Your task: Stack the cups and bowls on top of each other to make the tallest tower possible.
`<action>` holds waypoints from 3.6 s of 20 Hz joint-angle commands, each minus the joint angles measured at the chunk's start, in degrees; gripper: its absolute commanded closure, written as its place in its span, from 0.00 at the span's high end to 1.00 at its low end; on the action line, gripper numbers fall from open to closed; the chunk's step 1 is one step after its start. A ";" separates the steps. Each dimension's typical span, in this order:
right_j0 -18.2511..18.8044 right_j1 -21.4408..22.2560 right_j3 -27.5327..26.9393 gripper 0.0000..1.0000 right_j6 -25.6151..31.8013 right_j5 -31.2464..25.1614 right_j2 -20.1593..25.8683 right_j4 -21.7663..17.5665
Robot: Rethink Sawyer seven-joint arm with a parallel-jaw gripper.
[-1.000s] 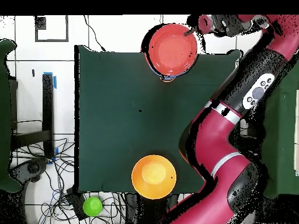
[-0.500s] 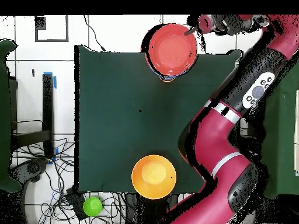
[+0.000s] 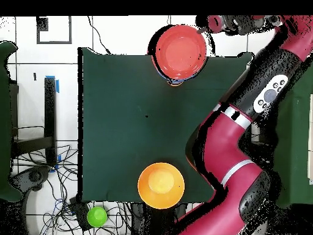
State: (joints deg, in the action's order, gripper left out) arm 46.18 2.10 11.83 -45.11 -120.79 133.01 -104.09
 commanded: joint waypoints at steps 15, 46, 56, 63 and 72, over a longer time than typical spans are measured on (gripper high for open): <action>0.03 1.04 -6.53 0.00 12.79 -1.28 -2.97 -6.15; 1.09 4.75 6.05 0.00 -5.41 -2.62 -20.46 16.94; 2.25 3.23 8.65 0.00 -3.43 4.24 -26.87 22.86; 1.29 3.32 8.36 0.00 -3.82 6.12 -29.89 25.74; 0.23 3.41 7.51 1.00 -5.72 7.93 -32.65 28.57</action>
State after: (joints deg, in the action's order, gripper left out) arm 48.64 6.60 20.66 -45.13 -115.87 110.17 -75.27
